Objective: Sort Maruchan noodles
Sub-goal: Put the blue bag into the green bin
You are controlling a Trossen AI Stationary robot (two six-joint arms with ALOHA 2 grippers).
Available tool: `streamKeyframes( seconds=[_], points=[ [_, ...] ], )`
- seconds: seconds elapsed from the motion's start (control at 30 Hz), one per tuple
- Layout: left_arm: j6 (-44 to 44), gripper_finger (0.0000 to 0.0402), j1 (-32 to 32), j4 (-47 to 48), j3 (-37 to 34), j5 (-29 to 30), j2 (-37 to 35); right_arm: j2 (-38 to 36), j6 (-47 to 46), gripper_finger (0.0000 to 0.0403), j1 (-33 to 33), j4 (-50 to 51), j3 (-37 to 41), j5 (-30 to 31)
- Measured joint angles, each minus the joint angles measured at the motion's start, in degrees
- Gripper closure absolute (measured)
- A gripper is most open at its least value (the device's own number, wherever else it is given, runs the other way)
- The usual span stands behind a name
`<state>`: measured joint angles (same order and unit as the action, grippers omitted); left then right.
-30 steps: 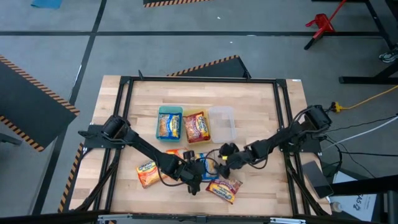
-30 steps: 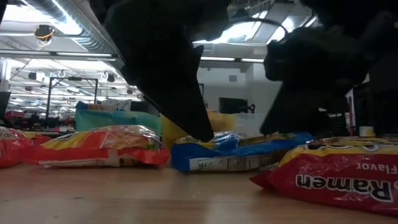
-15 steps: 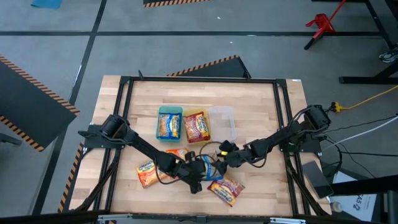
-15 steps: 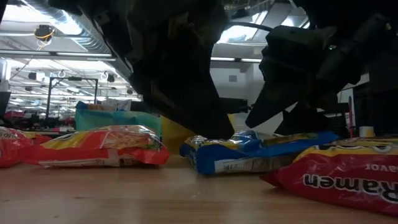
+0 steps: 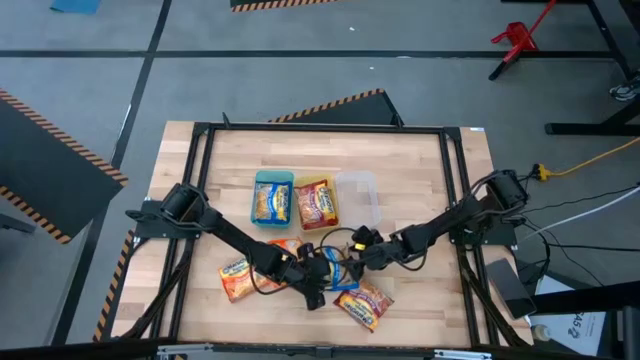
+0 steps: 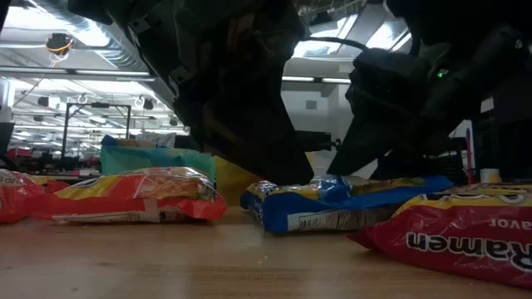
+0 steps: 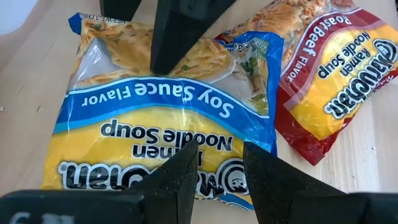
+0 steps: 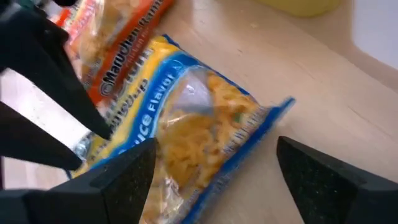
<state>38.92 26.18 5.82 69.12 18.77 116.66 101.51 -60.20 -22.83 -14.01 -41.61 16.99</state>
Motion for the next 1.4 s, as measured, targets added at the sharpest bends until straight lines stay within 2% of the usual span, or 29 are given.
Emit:
streamKeyframes(
  seconds=[0.23,0.37,0.63,0.9,1.1,1.3,1.4],
  points=[
    [0.03,0.0279,-0.16,-1.50,-0.17,-0.22,0.07,3.47,0.26,0.0083,-0.02,-5.51,-0.12,-0.33],
    [-0.17,0.0279,-0.25,-1.61,-0.17,-0.24,0.07,3.43,0.66,0.0106,-0.02,-6.14,-0.09,0.02],
    [-0.31,0.0279,-0.24,-1.48,-0.06,1.61,-2.21,3.50,0.15,0.0223,0.02,-6.56,-0.08,-0.04],
    [2.15,0.0279,0.23,5.23,0.09,3.64,-9.93,3.50,0.56,0.0335,-0.02,-6.92,-0.10,1.07],
    [6.38,0.0279,2.58,13.55,0.13,10.24,-16.17,3.72,2.74,0.0393,-0.02,-9.13,0.12,0.95],
    [13.37,0.0279,5.71,19.40,0.17,20.64,-19.82,3.76,3.52,0.0394,-0.02,-9.78,0.12,0.99],
    [17.67,0.0278,6.42,19.30,0.15,22.75,-20.01,3.49,4.75,0.0399,-0.02,-11.03,0.12,0.86]
  ],
)
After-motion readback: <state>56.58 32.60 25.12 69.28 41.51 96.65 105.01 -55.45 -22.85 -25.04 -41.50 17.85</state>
